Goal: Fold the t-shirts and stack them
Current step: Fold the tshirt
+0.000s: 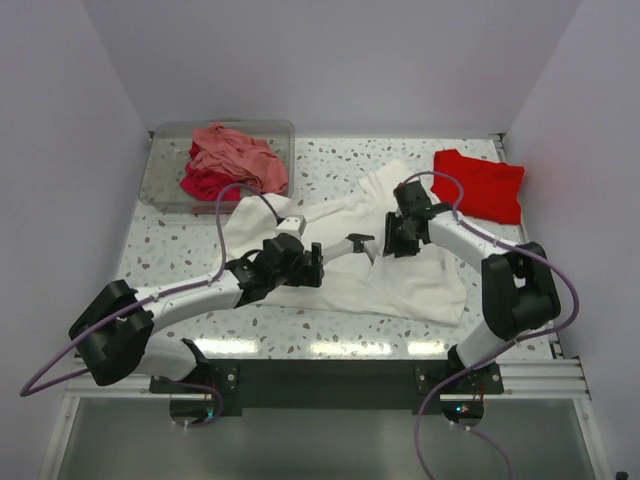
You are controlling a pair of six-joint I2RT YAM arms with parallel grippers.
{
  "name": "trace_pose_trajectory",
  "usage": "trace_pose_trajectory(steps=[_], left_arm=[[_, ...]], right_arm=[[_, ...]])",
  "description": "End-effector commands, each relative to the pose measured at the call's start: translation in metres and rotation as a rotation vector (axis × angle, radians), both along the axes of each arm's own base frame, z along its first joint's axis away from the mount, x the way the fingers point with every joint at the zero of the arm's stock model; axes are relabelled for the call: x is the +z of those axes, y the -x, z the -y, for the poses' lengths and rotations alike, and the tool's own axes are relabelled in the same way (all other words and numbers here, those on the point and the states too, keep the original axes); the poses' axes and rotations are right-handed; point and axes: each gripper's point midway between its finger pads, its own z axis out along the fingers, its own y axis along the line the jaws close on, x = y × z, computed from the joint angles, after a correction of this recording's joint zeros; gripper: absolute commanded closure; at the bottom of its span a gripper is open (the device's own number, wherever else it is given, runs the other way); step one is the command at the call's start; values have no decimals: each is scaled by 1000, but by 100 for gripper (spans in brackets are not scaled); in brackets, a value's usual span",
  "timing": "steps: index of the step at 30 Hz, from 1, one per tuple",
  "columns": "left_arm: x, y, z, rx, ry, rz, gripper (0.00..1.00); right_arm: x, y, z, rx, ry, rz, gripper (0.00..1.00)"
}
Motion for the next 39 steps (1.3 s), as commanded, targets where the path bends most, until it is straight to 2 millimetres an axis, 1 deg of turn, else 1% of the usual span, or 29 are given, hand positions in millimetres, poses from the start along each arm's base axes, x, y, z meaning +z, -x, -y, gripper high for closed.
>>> trace_pose_trajectory(steps=[1,5,12,13,19,21,22,23,25,26,28,32,34,39], left_arm=[[4,-4,-9,16,5,17,0],[-1,-2,-14,18,-6,5,0],[-5,-2,-20,22,-13,-3,0],[-5,-2,-21,26,-16,-3,0],[-6,-1,-25,29,-20,-6,0],[-7,-1,-26,30,-20,-6,0],[-7,0,-27,31,-21,-5,0],[-7,0,-28,35,-20,-7,0],[-7,0,-29,35,-20,-6,0],[-8,0,-30,38,-20,-7,0],[-8,1,-31,42,-20,-7,0],[-10,2,-33,42,-24,-10,0],[-13,2,-34,43,-26,-14,0],[-28,7,-37,45,-43,-36,0]], right_arm=[[-1,-3,-30,20,-62,28,63],[-10,-3,-42,35,-59,15,63],[-21,-4,-43,29,-19,2,62],[-22,-6,-41,21,-4,10,62],[-30,-10,-42,12,23,11,65],[-32,-11,-41,10,37,13,73],[-32,-11,-41,9,36,13,73],[-33,-12,-40,11,47,14,77],[-34,-10,-39,12,55,11,82],[-34,-10,-39,11,59,12,90],[-32,-9,-37,8,62,15,99],[-27,-7,-37,11,64,17,100],[-20,-6,-36,9,69,25,100],[-5,-5,-33,0,77,46,100]])
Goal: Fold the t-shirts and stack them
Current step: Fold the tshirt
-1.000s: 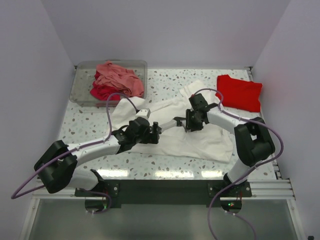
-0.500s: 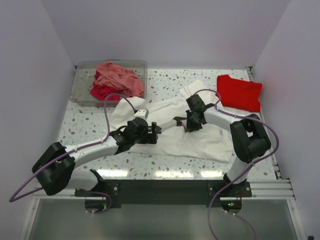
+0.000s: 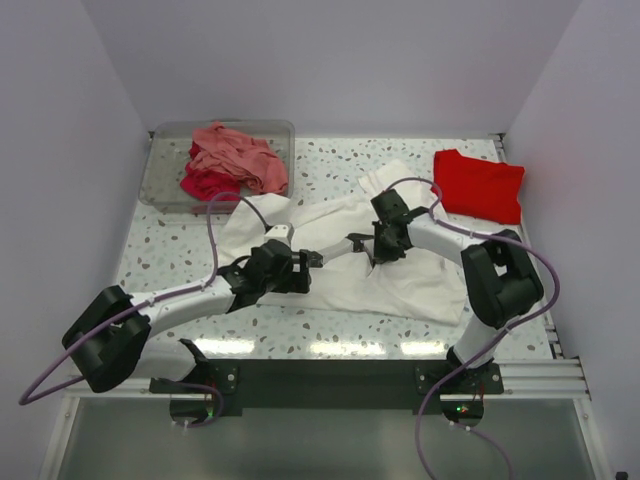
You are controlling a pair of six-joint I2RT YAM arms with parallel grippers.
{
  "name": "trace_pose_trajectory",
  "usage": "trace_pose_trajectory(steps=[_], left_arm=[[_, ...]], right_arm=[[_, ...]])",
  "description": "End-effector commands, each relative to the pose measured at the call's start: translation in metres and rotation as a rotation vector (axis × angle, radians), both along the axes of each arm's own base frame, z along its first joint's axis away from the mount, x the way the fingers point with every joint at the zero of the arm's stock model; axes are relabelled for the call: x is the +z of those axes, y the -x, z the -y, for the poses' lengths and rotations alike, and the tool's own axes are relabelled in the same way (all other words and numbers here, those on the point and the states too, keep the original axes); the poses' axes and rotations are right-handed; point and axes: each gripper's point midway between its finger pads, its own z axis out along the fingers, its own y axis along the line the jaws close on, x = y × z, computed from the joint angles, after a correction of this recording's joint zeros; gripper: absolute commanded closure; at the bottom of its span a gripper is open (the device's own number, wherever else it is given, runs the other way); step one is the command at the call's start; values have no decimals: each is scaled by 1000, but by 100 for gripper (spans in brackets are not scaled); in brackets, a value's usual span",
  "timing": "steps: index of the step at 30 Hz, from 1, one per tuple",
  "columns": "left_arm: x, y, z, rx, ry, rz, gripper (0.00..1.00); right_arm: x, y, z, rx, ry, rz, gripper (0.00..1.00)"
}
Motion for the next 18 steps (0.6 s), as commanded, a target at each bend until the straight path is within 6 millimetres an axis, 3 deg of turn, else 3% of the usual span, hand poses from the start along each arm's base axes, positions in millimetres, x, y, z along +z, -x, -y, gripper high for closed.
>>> trace_pose_trajectory(steps=[1,7,18], left_arm=[[-6,0,-2,1,1,4,0],[-23,6,-9,9,-20,-23,0],[-29,12,-15,16,-26,-34,0]], right_arm=[[32,-10,0,-20,1,76,99],[43,-13,-1,-20,2,99,99],[41,-28,-21,12,-35,113,100]])
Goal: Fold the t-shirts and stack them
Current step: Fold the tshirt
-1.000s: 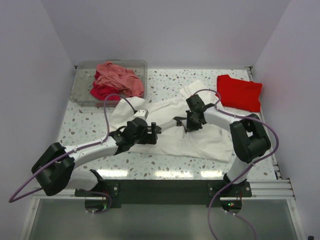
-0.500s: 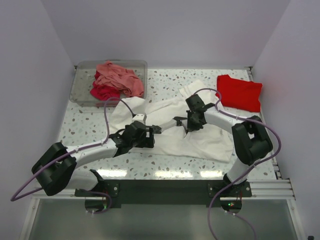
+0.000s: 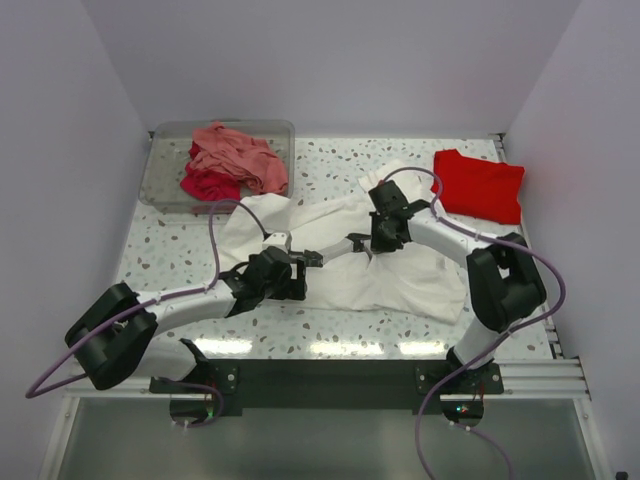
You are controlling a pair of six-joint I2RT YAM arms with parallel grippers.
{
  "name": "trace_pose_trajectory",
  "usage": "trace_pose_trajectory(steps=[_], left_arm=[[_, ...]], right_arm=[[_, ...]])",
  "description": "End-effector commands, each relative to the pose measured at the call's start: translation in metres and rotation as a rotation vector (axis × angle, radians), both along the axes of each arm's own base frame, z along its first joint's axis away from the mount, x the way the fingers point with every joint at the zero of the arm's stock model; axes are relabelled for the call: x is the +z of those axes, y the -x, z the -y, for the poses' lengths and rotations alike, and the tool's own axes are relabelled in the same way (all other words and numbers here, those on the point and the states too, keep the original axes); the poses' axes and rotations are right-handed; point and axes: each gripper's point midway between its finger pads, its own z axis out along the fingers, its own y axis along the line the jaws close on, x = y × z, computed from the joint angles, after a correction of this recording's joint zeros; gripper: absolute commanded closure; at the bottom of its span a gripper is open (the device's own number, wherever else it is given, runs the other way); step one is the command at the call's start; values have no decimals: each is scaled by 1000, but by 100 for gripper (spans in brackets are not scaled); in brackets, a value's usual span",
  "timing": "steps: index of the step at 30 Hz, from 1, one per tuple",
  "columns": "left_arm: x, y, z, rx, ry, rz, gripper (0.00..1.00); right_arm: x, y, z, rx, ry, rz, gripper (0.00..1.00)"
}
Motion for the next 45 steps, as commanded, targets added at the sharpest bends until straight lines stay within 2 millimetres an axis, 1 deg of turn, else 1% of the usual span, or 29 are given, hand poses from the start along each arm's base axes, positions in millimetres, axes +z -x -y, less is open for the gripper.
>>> trace_pose_trajectory(steps=[1,7,11,13,14,15,17,18,19,20,21,22,23,24,25,27,28,30,31,33,34,36,37,38,39,41,42,44,45], left_arm=[[-4,1,-4,16,9,2,0],[-4,1,-4,17,9,0,0],[-4,0,-6,21,1,3,0],[1,-3,-5,25,0,13,0],[3,-6,-5,32,-5,21,0],[6,-8,-4,31,-10,30,0],[17,-17,-4,49,-14,54,0],[21,-21,-5,58,-15,64,0],[26,-26,-4,62,-16,76,0],[27,-31,-11,87,-28,85,0],[29,-35,-13,101,-27,96,0],[27,-38,-15,111,-26,102,0],[25,-42,-20,131,-20,100,0],[23,-44,-23,142,-15,96,0],[19,-45,-25,150,-11,96,0],[16,-49,-27,163,9,105,0],[10,-47,-29,166,13,104,0],[2,-45,-33,177,14,90,0],[-3,-42,-36,181,6,81,0],[-6,-39,-40,190,5,76,0],[-10,-36,-44,194,0,69,0],[-12,-33,-48,204,-4,64,0],[-15,-29,-52,211,-10,53,0],[-17,-26,-54,213,-13,44,0],[-18,-23,-54,222,-6,34,0],[-24,-11,-58,223,7,5,0],[-27,-4,-60,236,26,-6,0],[-30,3,-62,244,39,-25,0],[-32,9,-65,256,46,-39,0]], right_arm=[[16,-18,-15,13,-32,60,100],[11,-22,-22,31,-35,49,100],[7,-20,-29,53,-50,40,100],[7,-19,-28,55,-48,34,100],[8,-18,-28,54,-43,32,93],[11,-19,-27,51,-38,35,74],[20,-14,-22,40,-31,37,58],[26,-14,-20,32,-32,49,42],[27,-10,-17,28,-23,49,35],[37,-7,-11,10,-20,72,29],[38,-3,-8,1,-16,74,21],[33,6,-2,-7,-3,56,19],[39,10,1,-24,-17,71,17],[37,14,2,-30,-19,66,15],[29,25,7,-37,-13,41,15],[27,36,9,-55,-39,28,13],[16,48,13,-64,-37,-2,13],[13,58,15,-91,-63,-12,13],[3,69,19,-96,-62,-40,12],[1,78,24,-122,-69,-47,11],[-8,87,30,-129,-54,-71,10],[-15,96,40,-149,-37,-99,8],[-21,106,46,-155,-21,-125,7],[-24,108,52,-173,-17,-138,6],[-30,117,58,-180,-7,-162,5],[-33,121,66,-209,-30,-181,3],[-38,129,71,-221,-34,-204,3],[-37,130,80,-257,-69,-205,2],[-40,135,84,-266,-71,-217,1]])
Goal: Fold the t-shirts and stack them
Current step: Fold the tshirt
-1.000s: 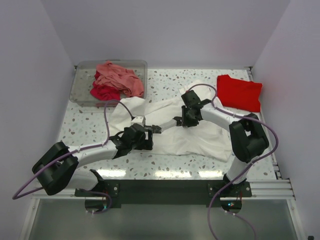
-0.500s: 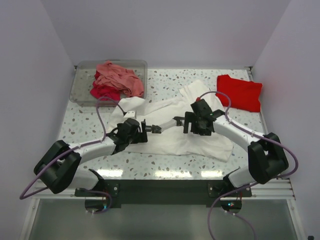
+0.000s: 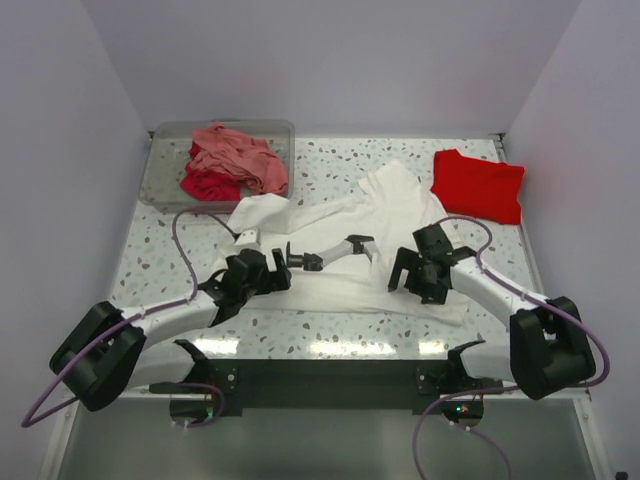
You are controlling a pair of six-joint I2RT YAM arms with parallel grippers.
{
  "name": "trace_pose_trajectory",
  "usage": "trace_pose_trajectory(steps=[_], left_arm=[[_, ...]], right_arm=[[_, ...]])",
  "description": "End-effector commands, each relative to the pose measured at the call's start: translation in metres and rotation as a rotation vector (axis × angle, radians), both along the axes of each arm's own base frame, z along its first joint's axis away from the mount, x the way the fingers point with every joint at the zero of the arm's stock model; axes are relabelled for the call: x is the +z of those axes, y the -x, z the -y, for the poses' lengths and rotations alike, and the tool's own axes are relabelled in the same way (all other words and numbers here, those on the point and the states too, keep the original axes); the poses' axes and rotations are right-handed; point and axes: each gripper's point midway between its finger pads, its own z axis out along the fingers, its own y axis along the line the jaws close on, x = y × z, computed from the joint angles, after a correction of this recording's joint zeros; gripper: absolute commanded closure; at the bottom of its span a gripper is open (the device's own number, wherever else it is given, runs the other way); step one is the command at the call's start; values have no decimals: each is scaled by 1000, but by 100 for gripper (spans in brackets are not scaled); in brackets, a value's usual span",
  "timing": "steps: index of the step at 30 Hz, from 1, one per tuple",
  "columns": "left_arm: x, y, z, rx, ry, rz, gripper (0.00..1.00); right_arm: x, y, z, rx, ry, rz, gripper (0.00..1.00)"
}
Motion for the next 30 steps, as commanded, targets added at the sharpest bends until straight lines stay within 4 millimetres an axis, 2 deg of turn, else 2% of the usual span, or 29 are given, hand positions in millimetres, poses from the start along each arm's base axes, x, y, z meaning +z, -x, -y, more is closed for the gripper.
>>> trace_pose_trajectory(steps=[1,2,3,7,11,13,14,15,17,18,21,22,23,27,28,29,30], left_arm=[[-34,38,-22,44,-17,-155,0],[-33,38,-21,43,-6,-150,0],[-39,47,-26,48,-21,-186,0],[-31,59,-27,48,-8,-178,0],[-21,68,-26,49,4,-167,0],[-5,64,-23,47,19,-140,0],[3,61,-22,42,21,-123,0],[20,54,-18,39,38,-90,0],[37,45,-13,29,41,-45,0],[51,34,-8,32,54,-8,0],[66,13,6,12,38,34,0],[68,6,8,13,25,42,0],[76,-2,13,3,19,62,0],[69,-25,28,-17,6,86,0],[67,-27,31,-29,8,88,0],[58,-28,31,-33,-7,74,0],[58,-32,36,-41,10,89,0]], right_arm=[[-10,27,19,-52,-8,-85,1],[-10,29,21,-58,-9,-88,1],[-9,32,19,-56,-32,-96,1],[-5,42,24,-68,-30,-115,1],[12,42,25,-78,-37,-79,1],[28,29,23,-74,-43,-12,1],[42,18,22,-68,-48,31,1],[49,14,23,-61,-39,42,1],[72,-8,21,-38,-35,113,1],[76,-16,19,-25,-35,130,2],[95,-43,7,5,-68,185,1],[90,-51,4,20,-60,176,1],[96,-62,1,26,-58,200,1],[84,-90,-19,71,-64,210,1],[70,-92,-23,87,-51,179,1],[64,-95,-24,89,-37,173,2],[61,-101,-29,95,-38,187,1]])
